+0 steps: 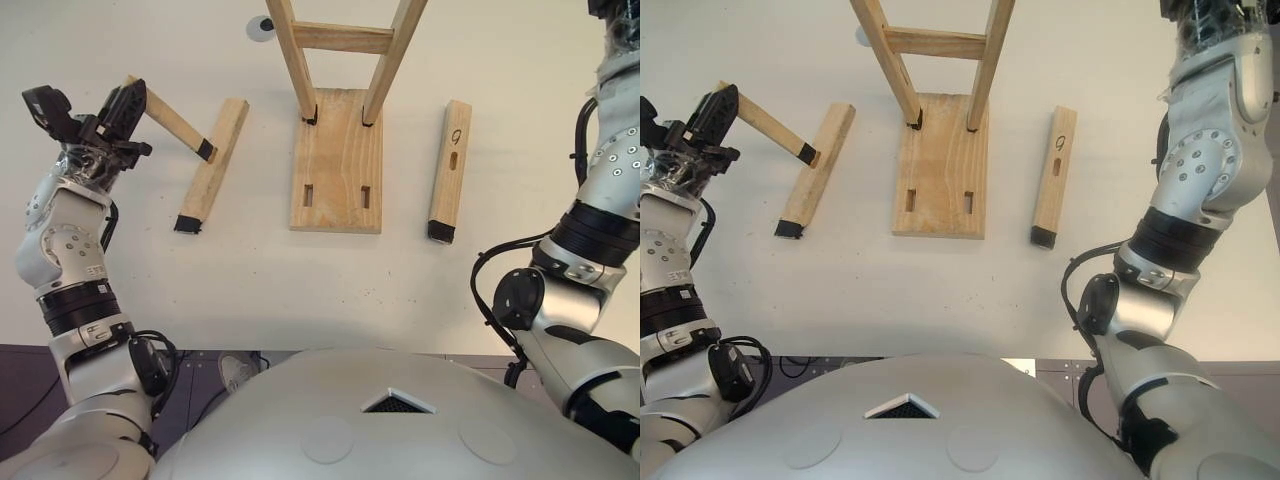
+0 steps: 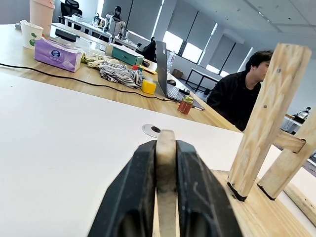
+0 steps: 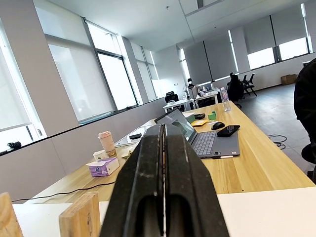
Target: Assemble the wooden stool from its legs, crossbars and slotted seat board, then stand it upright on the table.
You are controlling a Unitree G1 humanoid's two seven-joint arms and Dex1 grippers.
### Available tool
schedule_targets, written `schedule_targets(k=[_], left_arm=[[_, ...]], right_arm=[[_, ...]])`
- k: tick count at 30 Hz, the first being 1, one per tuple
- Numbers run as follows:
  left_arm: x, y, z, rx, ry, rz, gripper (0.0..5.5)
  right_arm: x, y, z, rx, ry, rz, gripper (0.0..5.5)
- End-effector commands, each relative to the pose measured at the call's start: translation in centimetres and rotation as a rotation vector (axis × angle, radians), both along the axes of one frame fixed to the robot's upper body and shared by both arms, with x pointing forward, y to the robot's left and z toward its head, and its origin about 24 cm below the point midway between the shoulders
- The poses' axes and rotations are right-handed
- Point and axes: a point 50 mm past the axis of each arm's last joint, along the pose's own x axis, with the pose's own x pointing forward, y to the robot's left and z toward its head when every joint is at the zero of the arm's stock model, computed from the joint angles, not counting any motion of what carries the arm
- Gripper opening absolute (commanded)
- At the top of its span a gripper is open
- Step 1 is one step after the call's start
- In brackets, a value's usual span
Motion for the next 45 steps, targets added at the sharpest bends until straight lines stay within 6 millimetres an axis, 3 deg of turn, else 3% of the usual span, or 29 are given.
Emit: schedule_targets(k=[1, 10, 25, 35, 41, 45], left_arm=[[-0.2, -0.3, -0.7, -0.019, 0.025, 0.004, 0.37], [-0.5, -0.6, -0.1, -0.034, 0.013, 0.023, 0.37], [-0.6, -0.9, -1.2, -0.07, 0.097, 0.059, 0.37], [0.2, -1.7, 0.6, -0.091, 0.074, 0.041, 0.37], [-0.1, -1.9, -0.2, -0.084, 0.096, 0.067, 0.37], [-0.6, -2.3, -1.3, 0.018, 0.081, 0.094, 0.37]], right_arm=[[0.1, -0.3, 0.0, -0.022, 0.004, -0.003, 0.0], [0.3, -0.2, -0.4, -0.046, 0.016, 0.006, 0.0], [0.2, -0.1, -0.9, -0.062, 0.033, 0.005, 0.0], [0.1, 0.0, -1.2, -0.065, 0.044, 0.006, 0.0], [0.2, 0.0, -1.3, -0.071, 0.046, 0.007, 0.0], [0.1, 0.1, -1.2, -0.078, 0.045, 0.008, 0.0]])
